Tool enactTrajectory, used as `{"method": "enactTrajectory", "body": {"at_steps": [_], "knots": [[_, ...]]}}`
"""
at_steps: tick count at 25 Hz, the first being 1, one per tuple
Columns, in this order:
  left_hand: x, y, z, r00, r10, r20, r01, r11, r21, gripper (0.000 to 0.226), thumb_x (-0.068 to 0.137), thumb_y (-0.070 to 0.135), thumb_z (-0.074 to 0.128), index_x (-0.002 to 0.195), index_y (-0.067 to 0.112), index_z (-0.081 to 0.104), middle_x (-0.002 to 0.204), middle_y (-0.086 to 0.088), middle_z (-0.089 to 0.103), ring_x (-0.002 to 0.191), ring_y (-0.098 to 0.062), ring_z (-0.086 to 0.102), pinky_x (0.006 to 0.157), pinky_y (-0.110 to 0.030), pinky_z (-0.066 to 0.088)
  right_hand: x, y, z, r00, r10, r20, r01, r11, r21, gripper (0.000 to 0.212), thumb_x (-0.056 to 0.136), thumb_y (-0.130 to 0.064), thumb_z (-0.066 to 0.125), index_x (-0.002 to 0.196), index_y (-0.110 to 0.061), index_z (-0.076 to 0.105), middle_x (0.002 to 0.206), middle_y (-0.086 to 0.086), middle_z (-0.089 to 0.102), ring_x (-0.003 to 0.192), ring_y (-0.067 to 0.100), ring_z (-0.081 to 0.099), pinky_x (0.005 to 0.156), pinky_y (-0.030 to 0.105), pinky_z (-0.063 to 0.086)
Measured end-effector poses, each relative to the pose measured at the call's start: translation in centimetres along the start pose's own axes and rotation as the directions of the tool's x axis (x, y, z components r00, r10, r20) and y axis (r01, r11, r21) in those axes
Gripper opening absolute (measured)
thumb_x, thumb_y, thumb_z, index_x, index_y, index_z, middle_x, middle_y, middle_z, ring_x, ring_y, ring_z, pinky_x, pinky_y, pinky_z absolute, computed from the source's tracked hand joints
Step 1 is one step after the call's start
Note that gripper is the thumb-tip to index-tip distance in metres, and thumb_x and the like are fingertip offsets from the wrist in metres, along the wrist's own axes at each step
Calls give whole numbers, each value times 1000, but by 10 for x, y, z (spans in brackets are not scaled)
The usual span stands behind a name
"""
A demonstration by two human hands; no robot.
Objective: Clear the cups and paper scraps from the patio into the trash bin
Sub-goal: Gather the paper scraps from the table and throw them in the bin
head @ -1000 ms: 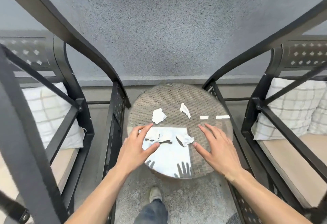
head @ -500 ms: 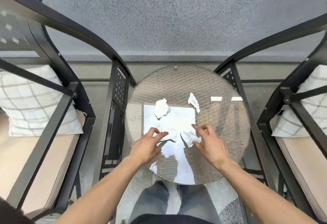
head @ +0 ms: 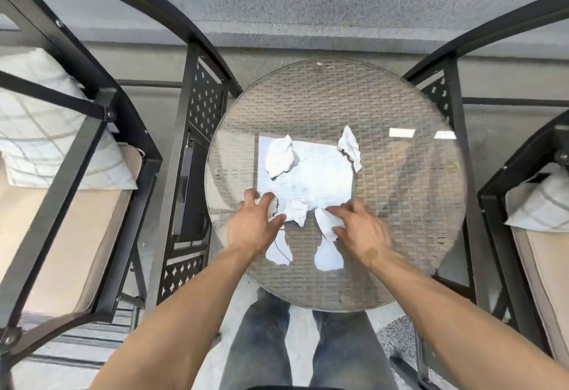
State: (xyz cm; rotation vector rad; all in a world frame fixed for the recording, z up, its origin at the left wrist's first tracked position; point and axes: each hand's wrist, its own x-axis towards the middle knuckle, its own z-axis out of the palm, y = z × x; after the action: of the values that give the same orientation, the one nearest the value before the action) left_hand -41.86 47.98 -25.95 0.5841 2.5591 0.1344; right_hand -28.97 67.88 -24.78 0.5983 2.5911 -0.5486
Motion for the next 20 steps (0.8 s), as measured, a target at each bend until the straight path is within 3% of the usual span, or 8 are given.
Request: {"method": "enactTrajectory", "body": {"at_steps": [6,9,12,14,16,20], "knots": [[3,4,8,979,181,-91,-178,983,38,25,98,27,52,119,15,58,112,-5,54,79,-24,62,51,-30,36,10,-1,16,1000,13,2,-13,999,44,37,92,-18,50,126,-31,54,117,-1,58,100,27,62,77,39,52],[11,3,-4,985,155,-69,-162,981,-104,24,97,15,50,118,13,62,111,-7,59,83,-28,63,58,-32,41,16,-3,12,999,51,8,-51,996,79,33,90,-13,50,118,-26,61,113,0,61,95,28,64,77,39,53],[31,2,-32,980,144,-134,-177,944,-277,26,94,17,55,120,19,59,111,-6,63,90,-25,63,70,-29,43,29,1,-12,988,39,-152,-5,975,222,18,89,-17,59,104,-22,67,110,-3,59,88,24,64,73,36,53],[51,6,-55,979,123,-165,-175,918,-355,39,92,21,60,129,30,50,111,-2,64,95,-22,62,78,-34,50,45,7,-35,953,63,-295,25,958,285,14,86,-18,67,100,-21,70,122,-5,53,88,23,64,74,36,53],[77,15,-71,991,111,-72,-130,917,-377,61,90,21,61,142,39,35,106,-2,62,100,-25,60,85,-40,51,68,13,-55,940,117,-322,-18,955,297,13,84,-20,71,97,-22,71,140,-8,41,97,23,62,79,36,52],[113,30,-71,982,103,159,-88,991,-97,76,91,13,53,151,40,15,114,-11,63,99,-30,60,80,-40,52,110,22,-71,980,140,-141,-113,976,185,17,83,-22,73,99,-27,72,156,-12,23,137,26,32,103,41,37]]}}
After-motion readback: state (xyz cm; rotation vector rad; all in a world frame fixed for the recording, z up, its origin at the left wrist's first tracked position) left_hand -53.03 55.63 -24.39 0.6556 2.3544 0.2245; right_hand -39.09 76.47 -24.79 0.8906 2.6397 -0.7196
